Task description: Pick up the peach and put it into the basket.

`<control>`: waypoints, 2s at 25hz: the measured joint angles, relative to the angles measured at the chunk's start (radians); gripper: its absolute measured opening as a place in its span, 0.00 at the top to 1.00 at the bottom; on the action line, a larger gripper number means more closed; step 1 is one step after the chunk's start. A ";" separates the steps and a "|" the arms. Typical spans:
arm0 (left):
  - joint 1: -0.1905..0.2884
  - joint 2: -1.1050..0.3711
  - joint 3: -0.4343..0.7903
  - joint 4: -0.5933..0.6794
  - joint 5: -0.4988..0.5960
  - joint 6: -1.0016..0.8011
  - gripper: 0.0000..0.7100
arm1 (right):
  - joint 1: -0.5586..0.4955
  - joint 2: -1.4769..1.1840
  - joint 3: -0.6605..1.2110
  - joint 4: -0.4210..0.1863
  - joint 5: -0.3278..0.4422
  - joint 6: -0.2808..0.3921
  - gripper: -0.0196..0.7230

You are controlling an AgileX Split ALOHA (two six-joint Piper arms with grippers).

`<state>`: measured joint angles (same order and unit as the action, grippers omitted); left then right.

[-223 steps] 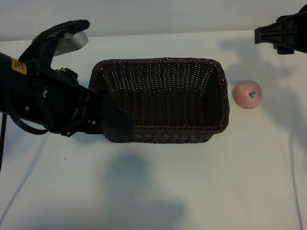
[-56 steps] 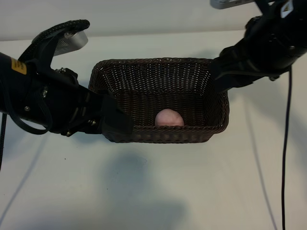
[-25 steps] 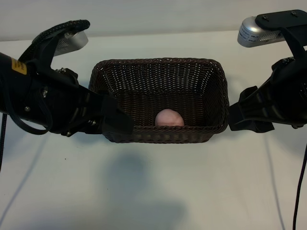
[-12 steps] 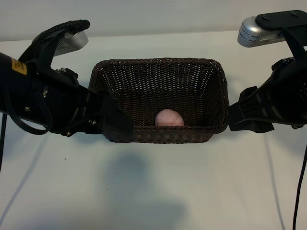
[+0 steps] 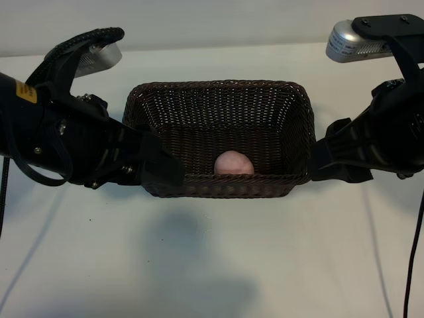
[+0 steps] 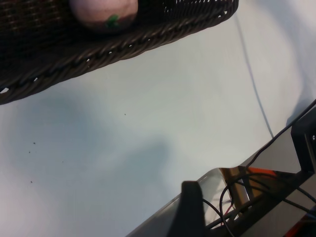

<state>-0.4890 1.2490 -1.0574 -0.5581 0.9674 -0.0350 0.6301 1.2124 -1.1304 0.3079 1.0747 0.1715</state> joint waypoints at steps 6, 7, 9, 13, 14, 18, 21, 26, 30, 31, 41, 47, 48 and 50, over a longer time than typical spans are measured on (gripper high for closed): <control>0.000 0.000 0.000 0.000 0.000 0.000 0.17 | 0.000 0.000 0.000 0.007 -0.009 -0.001 0.28; 0.000 0.000 0.000 0.000 0.000 0.000 0.17 | 0.000 0.000 0.000 0.008 -0.012 -0.001 0.28; 0.000 0.000 0.000 0.000 0.000 0.000 0.17 | 0.000 0.000 0.000 0.011 -0.016 -0.001 0.28; 0.000 0.000 0.000 0.000 0.000 0.000 0.17 | 0.000 0.000 0.000 0.031 -0.024 -0.001 0.28; 0.000 0.000 0.000 0.000 0.000 0.000 0.17 | 0.000 0.000 0.000 0.037 -0.026 -0.001 0.28; 0.000 0.000 0.000 0.000 0.000 0.000 0.17 | 0.000 0.000 0.000 0.042 -0.026 -0.001 0.28; 0.000 0.000 0.000 0.000 0.000 0.000 0.17 | 0.000 0.000 0.000 0.045 -0.026 -0.001 0.28; 0.000 0.000 0.000 0.000 0.000 0.000 0.17 | 0.000 0.000 0.000 0.045 -0.026 -0.001 0.28; 0.000 0.000 0.000 0.000 0.000 0.000 0.17 | 0.000 0.000 0.000 0.046 -0.026 -0.001 0.28; 0.000 0.000 0.000 0.000 0.000 0.000 0.17 | 0.000 0.000 0.000 0.047 -0.026 -0.001 0.28; 0.000 0.000 0.000 0.000 0.000 0.000 0.17 | 0.000 0.000 0.000 0.068 -0.026 -0.001 0.28; 0.000 0.000 0.000 0.000 0.000 0.000 0.17 | 0.000 0.000 0.000 0.083 -0.026 -0.001 0.28; 0.000 0.000 0.000 0.000 0.000 0.000 0.17 | 0.000 0.000 0.000 0.083 -0.026 -0.001 0.28; 0.000 0.000 0.000 0.000 0.000 0.000 0.17 | 0.000 0.000 0.000 0.083 -0.026 -0.001 0.28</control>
